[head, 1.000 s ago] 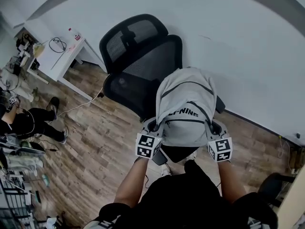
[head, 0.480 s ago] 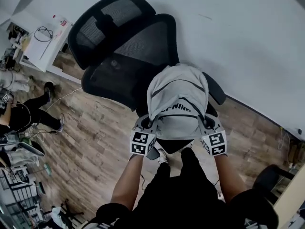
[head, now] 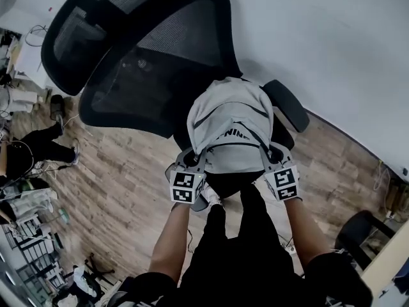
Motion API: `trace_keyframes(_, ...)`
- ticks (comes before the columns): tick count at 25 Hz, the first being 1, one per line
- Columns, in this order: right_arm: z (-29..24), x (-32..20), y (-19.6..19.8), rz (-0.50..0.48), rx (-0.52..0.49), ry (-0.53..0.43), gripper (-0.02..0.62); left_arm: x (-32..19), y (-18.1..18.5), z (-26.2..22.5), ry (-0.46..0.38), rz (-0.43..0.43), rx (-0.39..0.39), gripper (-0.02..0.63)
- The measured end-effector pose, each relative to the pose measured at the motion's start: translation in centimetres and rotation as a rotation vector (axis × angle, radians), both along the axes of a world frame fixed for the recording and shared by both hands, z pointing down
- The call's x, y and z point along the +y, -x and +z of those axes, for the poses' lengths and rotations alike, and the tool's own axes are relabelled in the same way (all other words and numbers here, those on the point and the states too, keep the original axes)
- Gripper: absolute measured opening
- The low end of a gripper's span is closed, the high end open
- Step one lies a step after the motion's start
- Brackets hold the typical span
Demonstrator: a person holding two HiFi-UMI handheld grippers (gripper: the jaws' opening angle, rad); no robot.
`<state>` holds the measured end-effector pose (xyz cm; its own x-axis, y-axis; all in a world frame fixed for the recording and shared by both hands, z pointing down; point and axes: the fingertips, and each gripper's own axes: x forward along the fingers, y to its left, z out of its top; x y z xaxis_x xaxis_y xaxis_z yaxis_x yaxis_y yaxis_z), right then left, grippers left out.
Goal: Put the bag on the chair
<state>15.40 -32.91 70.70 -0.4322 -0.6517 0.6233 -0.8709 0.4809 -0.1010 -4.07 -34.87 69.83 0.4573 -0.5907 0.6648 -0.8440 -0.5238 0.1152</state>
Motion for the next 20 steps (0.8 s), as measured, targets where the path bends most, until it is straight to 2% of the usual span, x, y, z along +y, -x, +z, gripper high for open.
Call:
trace_keyframes(11,4.9,-1.9,-1.0,-0.078,0.053,0.046,0.054,-0.8,-0.6,4.5,0.039,-0.007,-0.006,0.049)
trace_keyframes(20,5.7,-2.6,-0.6,-0.096,0.047,0.039,0.067,-1.2,-0.7,5.9,0.051,-0.011,-0.024,0.052)
